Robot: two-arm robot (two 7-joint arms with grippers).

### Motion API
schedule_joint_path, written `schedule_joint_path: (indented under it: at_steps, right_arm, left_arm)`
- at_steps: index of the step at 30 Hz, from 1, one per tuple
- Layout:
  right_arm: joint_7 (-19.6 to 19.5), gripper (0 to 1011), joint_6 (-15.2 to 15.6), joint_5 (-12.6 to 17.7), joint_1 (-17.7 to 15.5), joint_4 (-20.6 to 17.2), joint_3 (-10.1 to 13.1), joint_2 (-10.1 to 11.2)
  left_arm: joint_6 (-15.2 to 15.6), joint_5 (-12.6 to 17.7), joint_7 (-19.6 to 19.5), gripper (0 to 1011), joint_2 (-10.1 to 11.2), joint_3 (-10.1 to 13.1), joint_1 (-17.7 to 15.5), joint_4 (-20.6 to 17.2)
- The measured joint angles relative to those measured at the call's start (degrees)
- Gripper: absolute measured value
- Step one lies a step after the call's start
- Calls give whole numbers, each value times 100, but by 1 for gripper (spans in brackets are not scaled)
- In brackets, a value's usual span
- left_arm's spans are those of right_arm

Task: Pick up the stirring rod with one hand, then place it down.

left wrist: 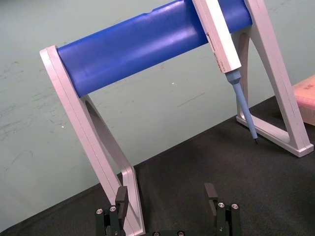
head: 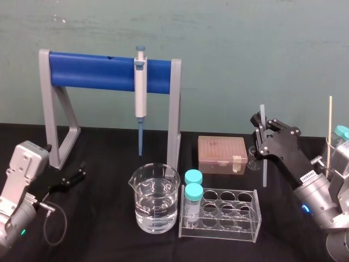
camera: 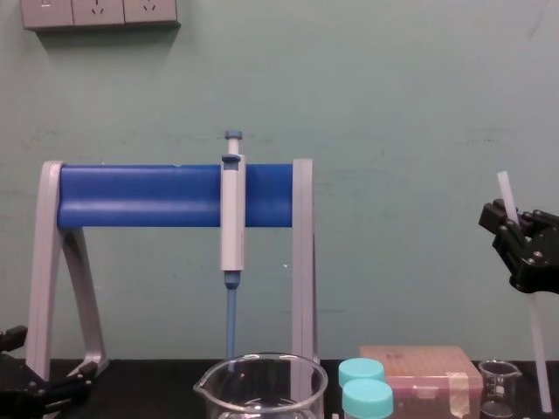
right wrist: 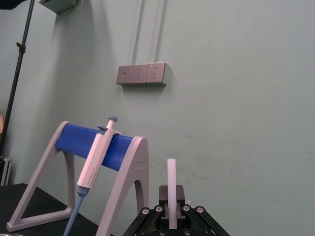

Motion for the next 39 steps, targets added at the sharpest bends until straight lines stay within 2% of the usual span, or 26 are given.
schedule_joint_path:
  at_steps: [39]
  right_arm:
    - [0, 66, 0, 0, 0, 0, 0, 0]
  left_arm:
    - [0, 0, 0, 1000, 0, 0, 0, 0]
